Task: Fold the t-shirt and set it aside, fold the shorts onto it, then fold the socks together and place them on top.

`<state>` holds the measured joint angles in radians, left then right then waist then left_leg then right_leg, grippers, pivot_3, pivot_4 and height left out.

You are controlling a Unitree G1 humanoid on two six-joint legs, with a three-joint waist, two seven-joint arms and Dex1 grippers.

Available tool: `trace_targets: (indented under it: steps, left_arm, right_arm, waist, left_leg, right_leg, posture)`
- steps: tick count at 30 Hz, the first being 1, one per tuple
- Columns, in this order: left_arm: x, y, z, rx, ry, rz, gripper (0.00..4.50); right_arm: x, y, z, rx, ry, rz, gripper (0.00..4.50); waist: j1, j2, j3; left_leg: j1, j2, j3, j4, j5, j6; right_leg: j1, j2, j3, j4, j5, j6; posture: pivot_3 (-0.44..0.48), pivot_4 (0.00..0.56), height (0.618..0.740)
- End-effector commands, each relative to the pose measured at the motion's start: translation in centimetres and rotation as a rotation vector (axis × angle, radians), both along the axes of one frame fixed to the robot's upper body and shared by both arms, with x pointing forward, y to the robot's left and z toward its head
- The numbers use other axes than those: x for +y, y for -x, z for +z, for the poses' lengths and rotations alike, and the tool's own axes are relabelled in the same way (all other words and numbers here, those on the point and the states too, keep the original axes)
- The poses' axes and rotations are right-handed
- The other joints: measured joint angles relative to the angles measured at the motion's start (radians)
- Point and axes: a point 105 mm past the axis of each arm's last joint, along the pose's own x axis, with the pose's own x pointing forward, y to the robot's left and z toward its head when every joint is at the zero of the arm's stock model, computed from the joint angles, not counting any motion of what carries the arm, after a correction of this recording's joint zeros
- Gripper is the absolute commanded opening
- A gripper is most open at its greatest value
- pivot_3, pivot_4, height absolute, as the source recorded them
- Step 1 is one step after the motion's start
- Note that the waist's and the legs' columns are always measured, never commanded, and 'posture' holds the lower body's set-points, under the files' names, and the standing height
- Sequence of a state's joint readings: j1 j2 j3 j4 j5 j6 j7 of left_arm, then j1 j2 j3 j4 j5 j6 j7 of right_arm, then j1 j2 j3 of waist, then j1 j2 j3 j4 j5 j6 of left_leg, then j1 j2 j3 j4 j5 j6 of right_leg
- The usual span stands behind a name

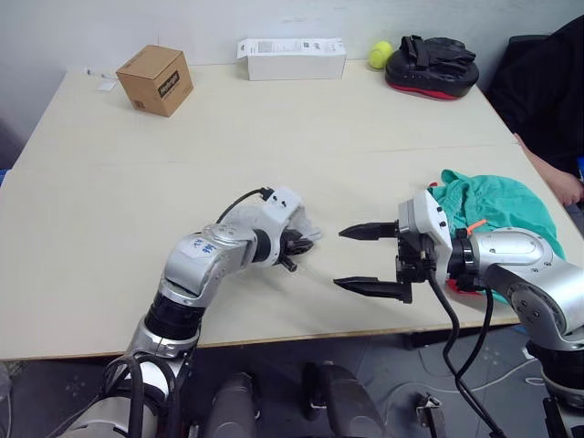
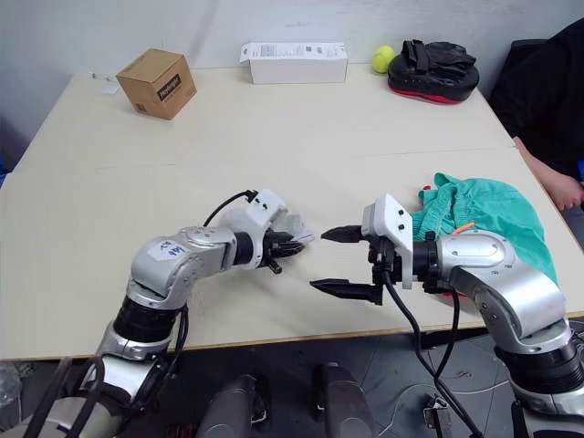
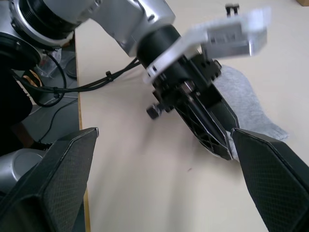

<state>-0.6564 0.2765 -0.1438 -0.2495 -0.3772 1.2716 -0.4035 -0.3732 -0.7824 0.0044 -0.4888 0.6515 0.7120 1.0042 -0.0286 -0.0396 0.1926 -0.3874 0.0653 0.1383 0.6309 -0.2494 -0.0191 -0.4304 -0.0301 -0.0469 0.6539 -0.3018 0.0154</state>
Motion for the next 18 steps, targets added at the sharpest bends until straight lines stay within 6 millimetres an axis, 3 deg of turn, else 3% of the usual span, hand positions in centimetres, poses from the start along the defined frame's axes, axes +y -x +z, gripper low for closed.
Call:
trace_targets:
  steps: [1, 6, 10, 13, 18]
  left_arm:
    - [0.0, 1.3, 3.2, -0.03, 0.144, -0.048, 2.76]
    - [2.6, 2.5, 6.7, -0.102, 0.272, -0.079, 4.41]
    - [6.9, 1.3, 7.0, -0.157, 0.207, -0.014, 4.49]
    - [9.1, 0.1, 5.4, -0.209, 0.058, -0.02, 3.86]
    - [10.8, -2.8, 1.9, -0.289, -0.199, -0.084, 2.27]
  right_arm:
    - [-0.2, -0.2, 0.4, -0.052, 0.005, -0.008, 4.5]
    - [-0.1, -1.8, 0.1, -0.091, 0.031, -0.072, 4.5]
    - [0.9, -2.8, 0.2, -0.107, 0.026, -0.09, 4.5]
    - [2.4, -3.3, 0.1, -0.118, 0.016, -0.076, 3.85]
    - [5.9, -5.6, -1.2, -0.142, 0.04, -0.104, 2.1]
  waist:
    - [0.0, 0.0, 0.0]
    - [-0.003, -0.001, 0.0]
    - [-0.007, -0.001, 0.0]
    - [-0.002, -0.001, 0.0]
    - [-0.001, -0.001, 0.0]
  left_leg:
    - [0.0, 0.0, 0.0, 0.0, 0.0, 0.0]
    - [0.0, 0.0, 0.0, 0.0, 0.0, 0.0]
    - [0.002, 0.001, 0.0, -0.001, 0.003, -0.004]
    - [0.002, 0.001, 0.0, -0.002, 0.003, -0.005]
    - [0.001, 0.001, 0.0, -0.001, 0.002, -0.003]
  right_leg:
    - [0.0, 0.0, 0.0, 0.0, 0.0, 0.0]
    - [0.001, 0.0, 0.0, 0.0, 0.0, 0.0]
    - [0.0, 0.002, 0.0, 0.001, 0.0, -0.001]
    - [0.0, 0.003, 0.0, 0.001, 0.0, -0.003]
    - [0.0, 0.0, 0.0, 0.0, -0.001, -0.005]
  posture:
    - [0.0, 0.15, 0.74]
    - [0.0, 0.15, 0.74]
    - [0.0, 0.15, 0.74]
    - [0.0, 0.15, 0.74]
    - [0.0, 0.15, 0.74]
